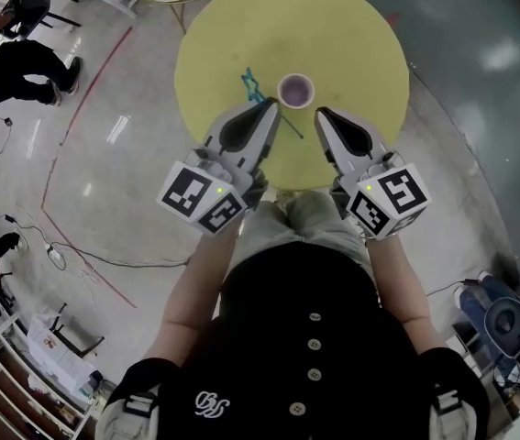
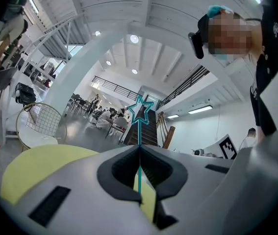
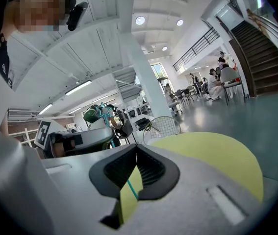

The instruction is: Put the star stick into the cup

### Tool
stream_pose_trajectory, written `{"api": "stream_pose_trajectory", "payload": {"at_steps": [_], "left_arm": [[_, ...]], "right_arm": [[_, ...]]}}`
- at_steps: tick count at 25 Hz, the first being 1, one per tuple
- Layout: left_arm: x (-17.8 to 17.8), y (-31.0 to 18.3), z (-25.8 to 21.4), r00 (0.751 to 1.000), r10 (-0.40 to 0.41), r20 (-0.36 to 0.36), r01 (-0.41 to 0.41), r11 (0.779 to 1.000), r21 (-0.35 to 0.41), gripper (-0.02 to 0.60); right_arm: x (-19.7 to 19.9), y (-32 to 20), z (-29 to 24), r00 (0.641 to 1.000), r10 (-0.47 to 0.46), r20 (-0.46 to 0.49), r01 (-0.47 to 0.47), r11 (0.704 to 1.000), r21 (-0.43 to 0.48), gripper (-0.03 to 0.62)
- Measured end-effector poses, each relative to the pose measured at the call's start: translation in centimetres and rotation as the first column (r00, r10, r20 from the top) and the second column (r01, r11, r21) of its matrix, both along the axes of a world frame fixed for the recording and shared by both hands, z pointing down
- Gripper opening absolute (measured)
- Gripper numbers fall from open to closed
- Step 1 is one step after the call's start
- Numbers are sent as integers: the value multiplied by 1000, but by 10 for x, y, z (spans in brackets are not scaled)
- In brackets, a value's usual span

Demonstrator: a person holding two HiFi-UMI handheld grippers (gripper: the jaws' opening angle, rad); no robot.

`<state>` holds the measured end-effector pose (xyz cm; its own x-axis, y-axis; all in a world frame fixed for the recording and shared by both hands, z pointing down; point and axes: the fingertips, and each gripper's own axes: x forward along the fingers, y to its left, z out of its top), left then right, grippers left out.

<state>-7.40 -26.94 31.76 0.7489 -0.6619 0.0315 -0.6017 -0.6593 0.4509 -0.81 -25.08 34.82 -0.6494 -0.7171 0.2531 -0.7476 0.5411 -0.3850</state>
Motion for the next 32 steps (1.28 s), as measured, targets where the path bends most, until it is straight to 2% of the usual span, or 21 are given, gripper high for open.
{"api": "stream_pose_trajectory", "payload": {"at_steps": [7, 12, 17, 22, 32], "left_arm": [[-1, -4, 17, 999, -45, -23, 44, 999, -14, 14], [1, -7, 17, 996, -65, -53, 64, 998, -19, 14], [4, -6, 8, 995, -72, -76, 74, 997, 22, 14], [4, -8, 8, 994, -85, -71, 90, 994, 68, 14], [-5, -14, 35, 992, -113, -50, 114, 993, 33, 14]], "right_arm": [[19, 2, 24, 1000, 4, 17, -4, 1000, -19, 3], [32, -1, 30, 1000, 2, -8, -2, 1000, -17, 3], [43, -2, 31, 1000, 7, -8, -7, 1000, -21, 3], [45, 0, 39, 1000, 18, 4, -18, 999, -42, 3], [32, -2, 51, 1000, 21, 7, -20, 997, -74, 3]]}}
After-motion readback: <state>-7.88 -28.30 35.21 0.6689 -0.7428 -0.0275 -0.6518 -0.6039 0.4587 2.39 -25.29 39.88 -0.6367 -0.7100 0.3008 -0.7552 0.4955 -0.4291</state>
